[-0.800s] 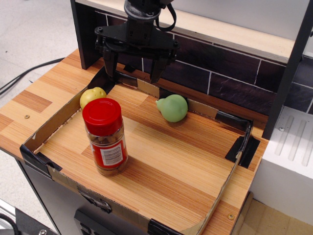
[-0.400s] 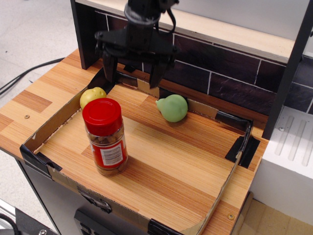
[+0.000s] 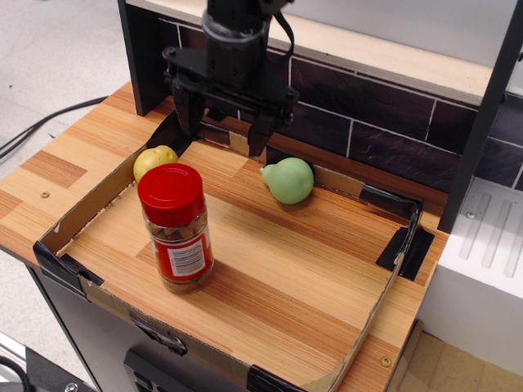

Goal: Topple basil bottle

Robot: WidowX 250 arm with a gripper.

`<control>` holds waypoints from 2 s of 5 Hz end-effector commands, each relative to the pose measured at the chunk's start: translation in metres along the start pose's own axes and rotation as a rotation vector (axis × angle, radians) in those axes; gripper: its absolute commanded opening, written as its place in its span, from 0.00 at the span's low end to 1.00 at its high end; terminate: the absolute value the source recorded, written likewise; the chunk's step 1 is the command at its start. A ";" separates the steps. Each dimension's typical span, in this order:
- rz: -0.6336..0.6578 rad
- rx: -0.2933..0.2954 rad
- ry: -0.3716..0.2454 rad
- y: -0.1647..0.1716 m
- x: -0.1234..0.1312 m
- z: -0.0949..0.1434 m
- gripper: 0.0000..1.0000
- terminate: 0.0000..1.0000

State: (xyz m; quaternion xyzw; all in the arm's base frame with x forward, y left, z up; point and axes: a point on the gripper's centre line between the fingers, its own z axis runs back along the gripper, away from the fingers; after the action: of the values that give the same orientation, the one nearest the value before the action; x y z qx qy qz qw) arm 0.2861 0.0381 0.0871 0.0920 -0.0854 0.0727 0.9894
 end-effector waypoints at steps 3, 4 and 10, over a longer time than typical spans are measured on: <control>-0.190 -0.149 0.012 0.003 -0.029 0.032 1.00 0.00; -0.233 -0.161 0.023 -0.001 -0.038 0.025 1.00 0.00; -0.501 -0.177 0.042 0.018 -0.059 0.015 1.00 0.00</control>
State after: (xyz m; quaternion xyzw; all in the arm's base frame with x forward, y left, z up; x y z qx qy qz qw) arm 0.2186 0.0397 0.0847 0.0137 -0.0276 -0.1811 0.9830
